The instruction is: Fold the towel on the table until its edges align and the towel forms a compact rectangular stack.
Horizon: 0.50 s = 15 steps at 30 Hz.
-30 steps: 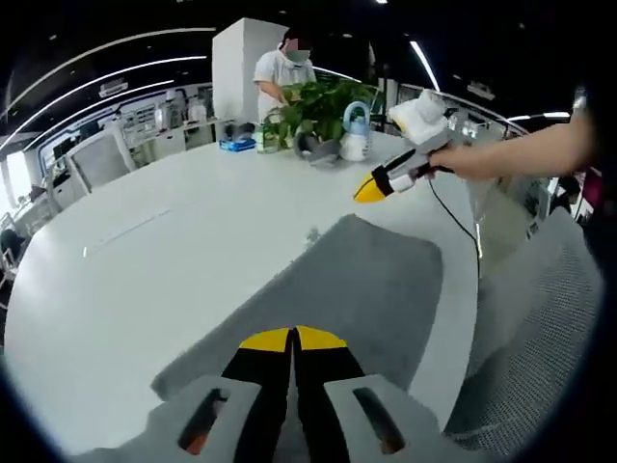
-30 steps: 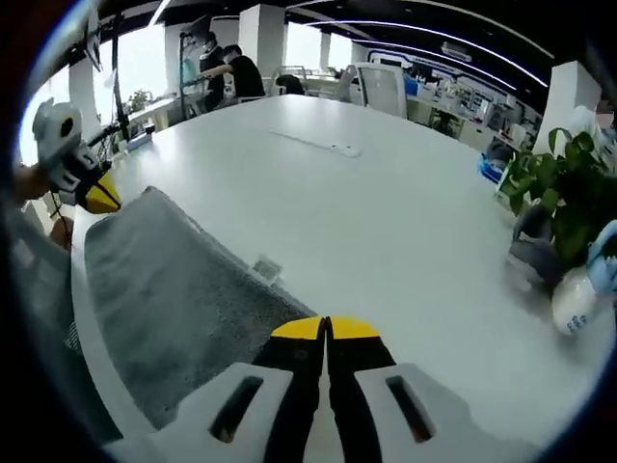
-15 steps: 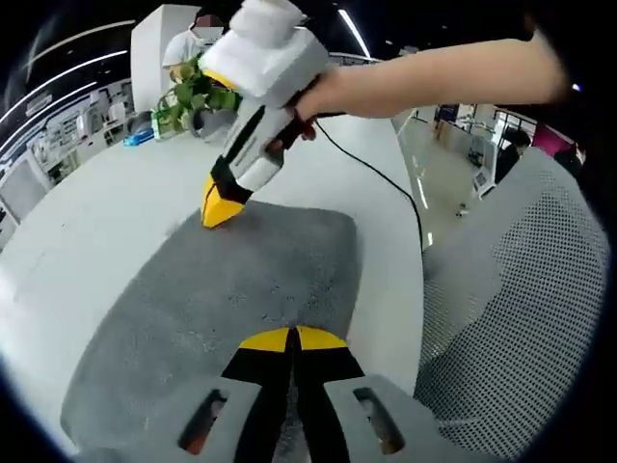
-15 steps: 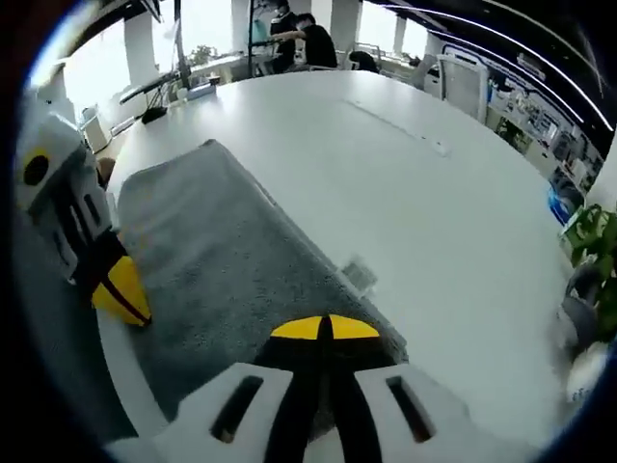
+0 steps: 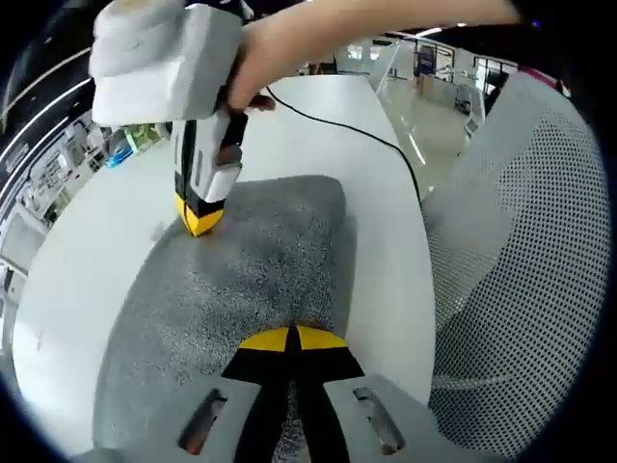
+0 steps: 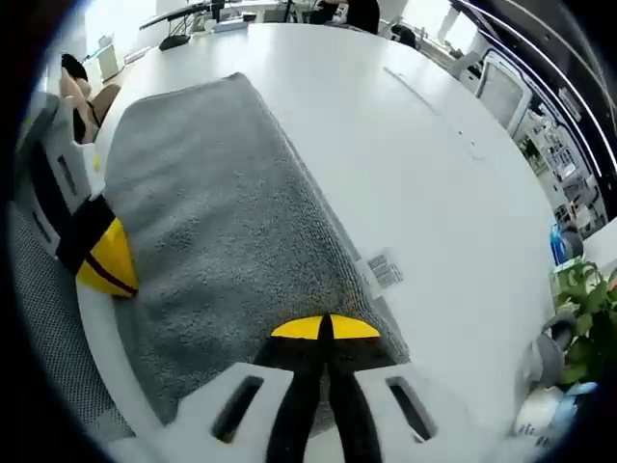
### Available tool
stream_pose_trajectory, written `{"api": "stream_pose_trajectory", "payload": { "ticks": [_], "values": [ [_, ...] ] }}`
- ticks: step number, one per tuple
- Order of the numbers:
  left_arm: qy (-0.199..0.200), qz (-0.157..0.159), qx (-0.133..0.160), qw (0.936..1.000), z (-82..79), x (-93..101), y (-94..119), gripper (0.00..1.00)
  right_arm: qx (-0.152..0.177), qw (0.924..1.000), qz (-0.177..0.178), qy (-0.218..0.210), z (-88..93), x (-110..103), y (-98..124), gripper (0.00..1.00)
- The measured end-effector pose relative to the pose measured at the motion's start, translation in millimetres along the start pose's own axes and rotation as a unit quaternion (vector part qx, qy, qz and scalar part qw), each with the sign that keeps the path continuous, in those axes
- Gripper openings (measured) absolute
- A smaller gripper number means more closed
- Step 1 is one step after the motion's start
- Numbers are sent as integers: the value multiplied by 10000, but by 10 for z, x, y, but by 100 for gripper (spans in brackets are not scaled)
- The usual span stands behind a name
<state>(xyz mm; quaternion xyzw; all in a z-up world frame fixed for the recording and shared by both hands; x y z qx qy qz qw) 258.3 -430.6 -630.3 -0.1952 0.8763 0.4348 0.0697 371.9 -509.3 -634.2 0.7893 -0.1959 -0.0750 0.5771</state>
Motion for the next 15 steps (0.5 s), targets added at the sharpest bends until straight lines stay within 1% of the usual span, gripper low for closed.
{"api": "stream_pose_trajectory", "payload": {
  "ticks": [1, 4, 6, 11, 15],
  "values": [
    [-75, -53, -40, 9999, 16, -2, 17, 1, -125, 9999, -7, 47, 0, -13, -4, 0],
    [-289, -167, -180, 9993, 78, -22, 58, 1, -317, 9995, -13, 53, -3, -35, -7, 0],
    [-372, -236, -240, 9987, 119, -42, 83, 1, -432, 9991, -45, -9, 7, -47, -2, 0],
    [-571, -362, -486, 9965, 205, -116, 134, 1, -680, 9971, -159, -319, 43, -100, 11, 0],
    [-663, -456, -569, 9951, 265, -176, 154, 1, -849, 9958, -151, -320, 60, -161, 19, 0]
  ]
}}
Point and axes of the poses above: the point that each gripper's makers call its tool centre point, and the gripper's own axes: y roughly backward along the fingers, x roughly to its right, z roughly out of its underside, the point moved 3 cm from there along y, roughly backward along the fingers, and after that the axes turned 8 degrees about -z, right-handed, at the moved point
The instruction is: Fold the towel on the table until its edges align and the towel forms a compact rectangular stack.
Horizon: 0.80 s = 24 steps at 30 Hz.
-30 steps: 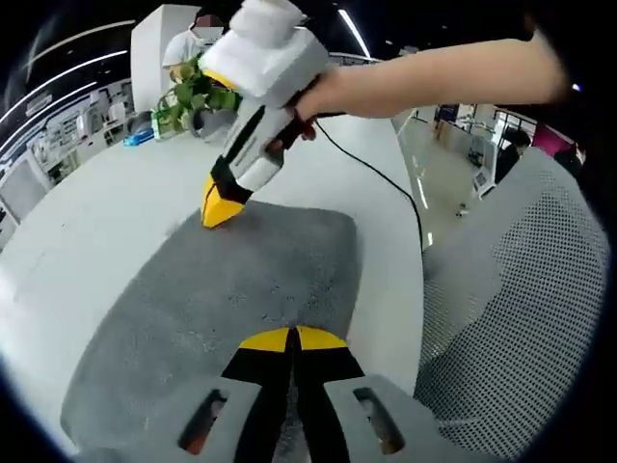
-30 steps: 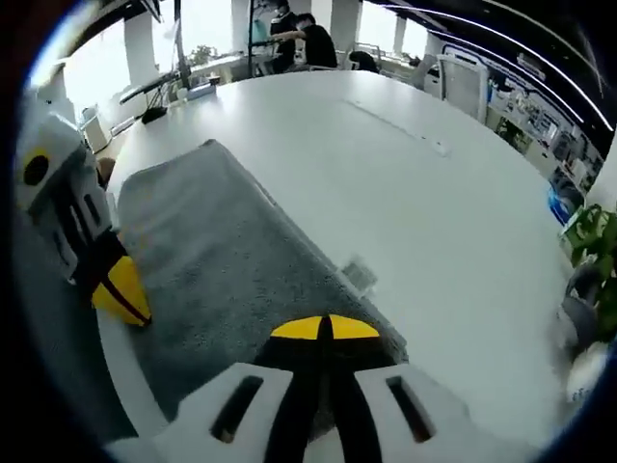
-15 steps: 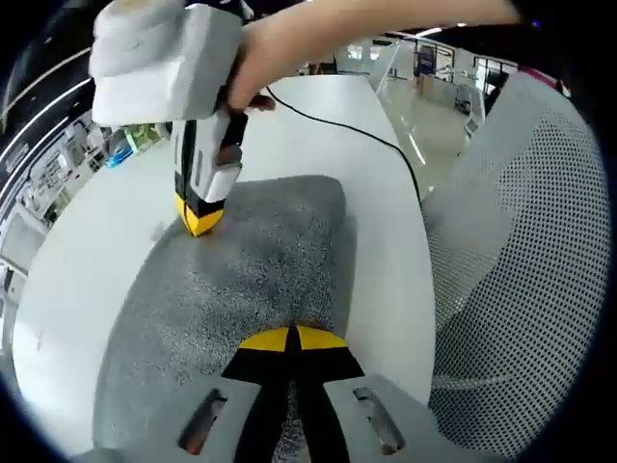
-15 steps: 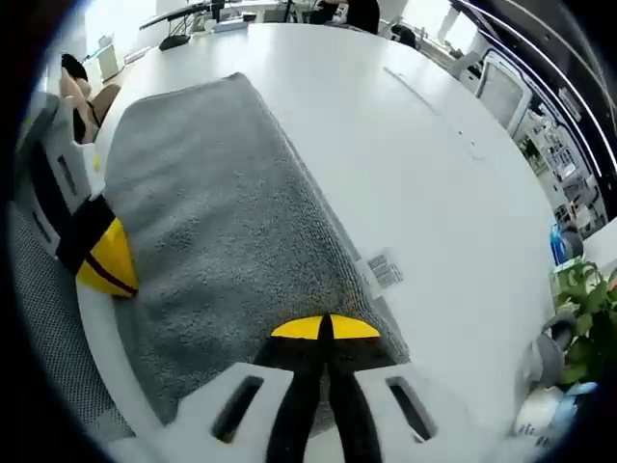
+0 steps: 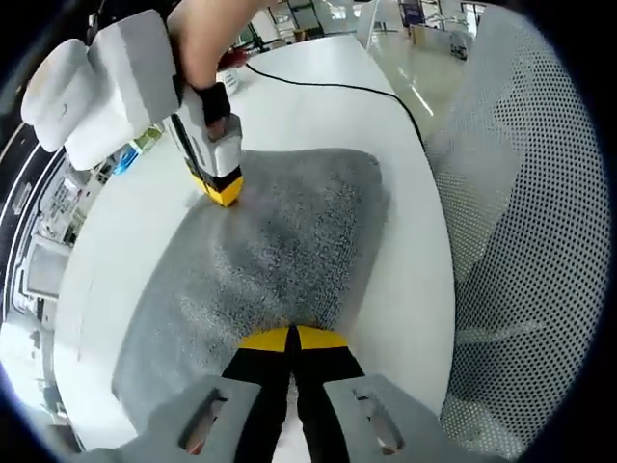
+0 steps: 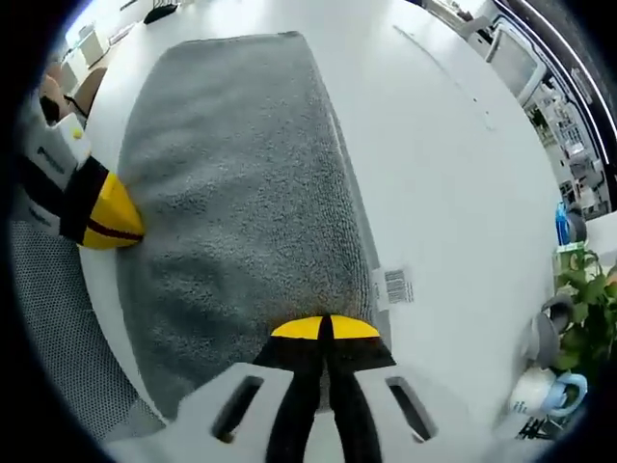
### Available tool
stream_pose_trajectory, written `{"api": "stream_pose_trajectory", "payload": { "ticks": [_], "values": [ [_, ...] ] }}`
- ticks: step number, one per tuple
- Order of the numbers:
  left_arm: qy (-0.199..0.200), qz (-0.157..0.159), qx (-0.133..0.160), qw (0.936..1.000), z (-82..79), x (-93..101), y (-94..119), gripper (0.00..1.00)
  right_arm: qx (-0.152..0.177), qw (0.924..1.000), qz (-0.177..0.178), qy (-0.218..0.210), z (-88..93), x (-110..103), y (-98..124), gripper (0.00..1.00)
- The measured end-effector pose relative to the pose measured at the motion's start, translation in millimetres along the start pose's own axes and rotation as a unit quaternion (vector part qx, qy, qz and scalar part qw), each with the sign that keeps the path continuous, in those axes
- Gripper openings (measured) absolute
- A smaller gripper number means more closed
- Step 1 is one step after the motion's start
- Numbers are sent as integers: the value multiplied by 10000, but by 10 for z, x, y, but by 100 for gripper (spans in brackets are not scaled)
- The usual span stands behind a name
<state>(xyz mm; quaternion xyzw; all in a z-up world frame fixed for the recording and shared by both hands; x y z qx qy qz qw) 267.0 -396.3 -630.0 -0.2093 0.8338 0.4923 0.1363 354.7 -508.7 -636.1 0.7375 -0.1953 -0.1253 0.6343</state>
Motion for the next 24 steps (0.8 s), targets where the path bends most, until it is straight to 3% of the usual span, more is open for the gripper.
{"api": "stream_pose_trajectory", "payload": {
  "ticks": [2, 5, 7, 17, 24],
  "values": [
    [-62, -80, -57, 9999, 41, -32, 3, 1, -49, 10000, 7, 12, 11, -22, 2, 0],
    [-902, -455, -314, 9944, 120, -119, 5, 1, -58, 10000, -23, 0, 25, -67, 14, 0],
    [-1120, -576, -355, 9914, 140, -138, 0, 1, -14, 10000, -20, 3, 41, -92, 18, 0],
    [-1131, -805, -420, 9894, 231, -252, -10, 1, 105, 9999, 60, -44, 59, -187, 25, 0],
    [-1051, -883, -459, 9895, 274, -288, -6, 1, 159, 9992, -26, -353, 70, -250, 34, 0]
  ]
}}
Point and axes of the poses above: the point that each gripper's makers call its tool centre point, and the gripper's own axes: y roughly backward along the fingers, x roughly to its right, z roughly out of its underside, the point moved 3 cm from there along y, roughly backward along the fingers, and after that the axes turned 8 degrees about -z, right-handed, at the moved point
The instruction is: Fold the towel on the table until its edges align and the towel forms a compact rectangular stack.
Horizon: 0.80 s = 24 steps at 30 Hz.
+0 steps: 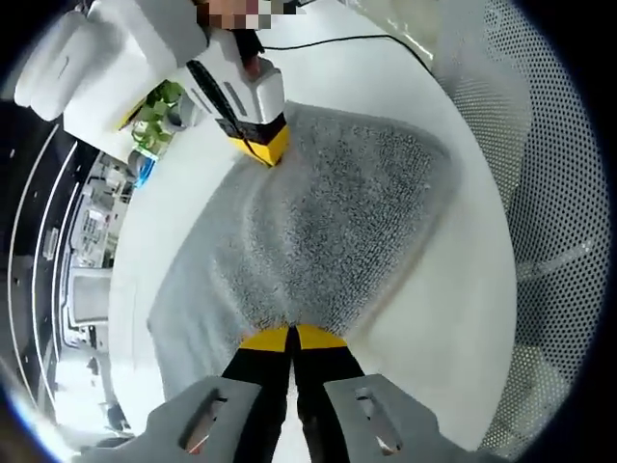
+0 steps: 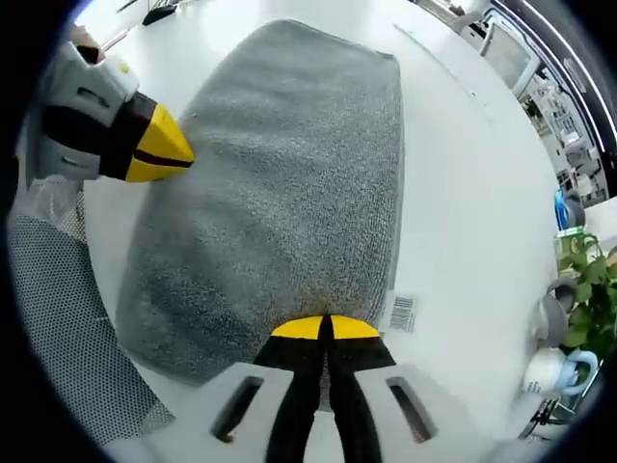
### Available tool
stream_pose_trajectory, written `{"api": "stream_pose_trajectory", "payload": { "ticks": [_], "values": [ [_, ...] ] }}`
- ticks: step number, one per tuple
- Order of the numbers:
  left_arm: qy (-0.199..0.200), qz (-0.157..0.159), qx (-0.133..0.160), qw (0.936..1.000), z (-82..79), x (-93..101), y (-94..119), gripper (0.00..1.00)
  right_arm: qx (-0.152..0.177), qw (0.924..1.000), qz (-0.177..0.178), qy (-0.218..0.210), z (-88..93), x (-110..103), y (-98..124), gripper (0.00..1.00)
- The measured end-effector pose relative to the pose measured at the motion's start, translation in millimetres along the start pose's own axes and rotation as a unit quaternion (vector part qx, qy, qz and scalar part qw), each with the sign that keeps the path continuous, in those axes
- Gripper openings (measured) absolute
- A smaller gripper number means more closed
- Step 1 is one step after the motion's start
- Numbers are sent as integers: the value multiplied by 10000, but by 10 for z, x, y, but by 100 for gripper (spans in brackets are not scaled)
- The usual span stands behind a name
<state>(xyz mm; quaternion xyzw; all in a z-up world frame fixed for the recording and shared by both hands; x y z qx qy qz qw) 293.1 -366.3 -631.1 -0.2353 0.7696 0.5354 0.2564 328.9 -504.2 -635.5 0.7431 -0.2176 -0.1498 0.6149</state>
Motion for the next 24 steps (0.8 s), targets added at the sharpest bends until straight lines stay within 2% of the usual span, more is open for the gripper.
{"api": "stream_pose_trajectory", "payload": {
  "ticks": [7, 12, 14, 18, 21, 24],
  "values": [
    [152, -29, -60, 9999, 58, -35, -14, 1, 156, 9991, -166, -346, 20, -54, 13, 0],
    [487, -18, -61, 9988, 98, -66, -14, 1, 296, 9991, -154, -280, 30, -103, 22, 0],
    [892, 22, -26, 9960, 111, -73, -13, 1, 419, 9986, -133, -281, 39, -110, 24, 0],
    [1178, 105, -64, 9930, 159, -117, -16, 1, 740, 9962, -148, -435, 43, -146, 29, 0],
    [1346, 304, -274, 9901, 183, -130, -20, 1, 1003, 9935, -157, -507, 43, -189, 34, 0],
    [1767, 496, -479, 9819, 218, -158, -36, 1, 1281, 9889, -221, -715, 42, -231, 38, 0]
  ]
}}
Point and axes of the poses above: the point that each gripper's makers call its tool centre point, and the gripper's own axes: y roughly backward along the fingers, x roughly to its right, z roughly out of its underside, the point moved 3 cm from there along y, roughly backward along the fingers, and after that the axes turned 8 degrees about -z, right-handed, at the moved point
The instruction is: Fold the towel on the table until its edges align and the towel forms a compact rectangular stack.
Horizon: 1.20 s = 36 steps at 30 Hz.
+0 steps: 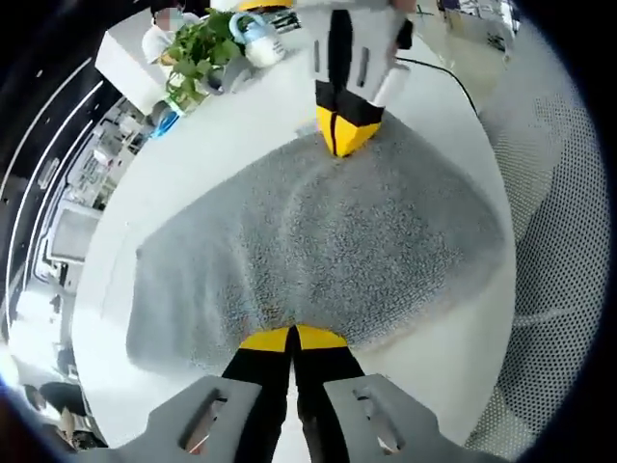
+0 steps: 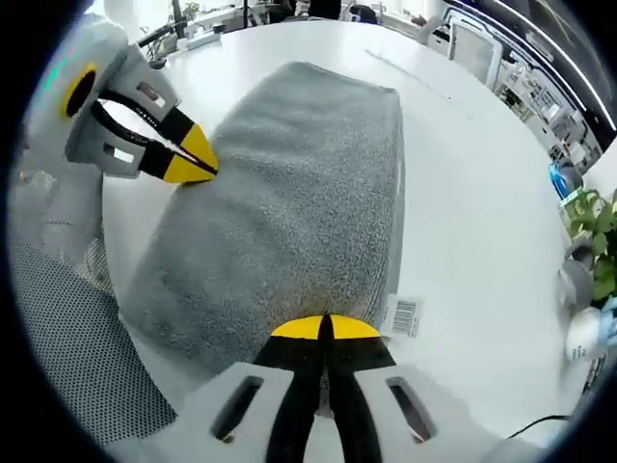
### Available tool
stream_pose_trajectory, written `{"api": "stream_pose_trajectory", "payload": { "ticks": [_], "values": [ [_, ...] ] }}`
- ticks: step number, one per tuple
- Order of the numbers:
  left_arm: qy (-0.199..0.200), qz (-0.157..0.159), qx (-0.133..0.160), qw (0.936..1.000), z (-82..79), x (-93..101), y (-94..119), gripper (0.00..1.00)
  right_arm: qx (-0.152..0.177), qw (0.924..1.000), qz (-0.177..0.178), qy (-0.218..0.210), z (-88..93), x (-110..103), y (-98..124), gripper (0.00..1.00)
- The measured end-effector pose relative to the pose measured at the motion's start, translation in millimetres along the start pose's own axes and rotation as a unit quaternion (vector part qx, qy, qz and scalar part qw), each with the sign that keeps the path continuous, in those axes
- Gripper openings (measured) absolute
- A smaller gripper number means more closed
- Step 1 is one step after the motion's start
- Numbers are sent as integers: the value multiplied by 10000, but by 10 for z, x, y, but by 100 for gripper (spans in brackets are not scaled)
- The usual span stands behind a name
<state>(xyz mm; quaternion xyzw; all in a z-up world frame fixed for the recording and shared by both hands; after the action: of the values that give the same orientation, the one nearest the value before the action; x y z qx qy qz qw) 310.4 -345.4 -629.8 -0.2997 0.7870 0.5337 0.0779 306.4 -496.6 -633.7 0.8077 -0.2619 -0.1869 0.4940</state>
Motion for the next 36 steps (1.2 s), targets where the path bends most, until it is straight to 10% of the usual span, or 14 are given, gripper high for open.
{"api": "stream_pose_trajectory", "payload": {
  "ticks": [7, 25, 36],
  "values": [
    [156, 71, -254, 9995, 33, -89, -32, 1, 232, 9991, -215, -269, 3, -87, -12, 0],
    [435, 282, -482, 9975, 75, -168, -61, 1, -446, 9958, -70, 800, -59, -235, -56, 0],
    [1030, 572, -678, 9907, 84, -244, -105, 1, -607, 9956, -126, 706, -80, -245, -73, 0]
  ]
}}
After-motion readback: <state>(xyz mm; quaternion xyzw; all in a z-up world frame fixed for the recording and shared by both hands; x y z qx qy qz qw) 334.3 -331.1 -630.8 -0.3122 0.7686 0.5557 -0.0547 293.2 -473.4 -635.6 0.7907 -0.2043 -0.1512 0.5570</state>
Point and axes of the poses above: the point that each gripper's makers call its tool centre point, and the gripper's own axes: y roughly backward along the fingers, x roughly to its right, z roughly out of its underside, the point moved 3 cm from there along y, roughly backward along the fingers, and after that the axes turned 8 degrees about -z, right-handed, at the moved point
